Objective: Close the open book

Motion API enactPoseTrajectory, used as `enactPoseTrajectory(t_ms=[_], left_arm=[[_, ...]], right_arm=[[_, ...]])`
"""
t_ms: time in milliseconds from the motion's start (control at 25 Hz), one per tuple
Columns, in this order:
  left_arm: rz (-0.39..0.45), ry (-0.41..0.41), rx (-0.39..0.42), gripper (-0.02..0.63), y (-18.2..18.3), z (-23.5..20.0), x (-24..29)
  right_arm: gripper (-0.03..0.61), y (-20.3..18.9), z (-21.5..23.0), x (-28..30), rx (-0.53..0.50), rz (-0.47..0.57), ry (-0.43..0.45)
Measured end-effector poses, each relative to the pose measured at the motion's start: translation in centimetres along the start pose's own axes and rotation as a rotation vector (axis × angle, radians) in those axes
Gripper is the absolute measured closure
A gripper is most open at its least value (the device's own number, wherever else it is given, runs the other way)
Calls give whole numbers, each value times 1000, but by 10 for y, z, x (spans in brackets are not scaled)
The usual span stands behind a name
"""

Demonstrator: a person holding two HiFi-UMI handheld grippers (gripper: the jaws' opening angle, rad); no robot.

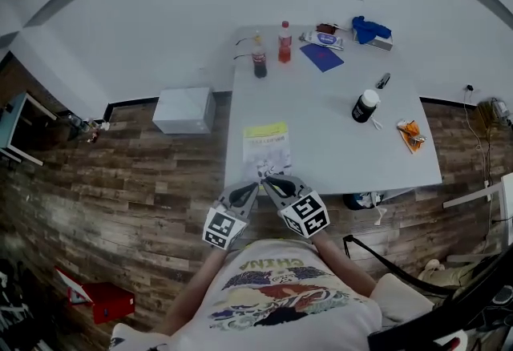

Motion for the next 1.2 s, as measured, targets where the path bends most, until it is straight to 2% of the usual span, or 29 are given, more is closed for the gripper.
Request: enactPoseTrajectory(t_ms=[240,440,1000,1200], left_arm=[[35,34,-65,603,8,-6,-6],[42,54,-76,602,9,-4,-8],[43,76,-169,602,7,19,0],[46,78,-165,603,6,31,9]], right_arm=[[546,2,2,-1,-23,-2,5],[548,0,2,-4,-12,4,12],[548,-14,11,-19,10,-5,44],[548,-16,18,-27,2,0,49]])
Point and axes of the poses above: the fingertips, and each gripper's own axes: x forward along the fingers, z to its right, y out of its top, the point moved 2 cm from there along -x, backward along the fingers, and after that the axes turned 2 degrees about -y, right-handed, at the moved point
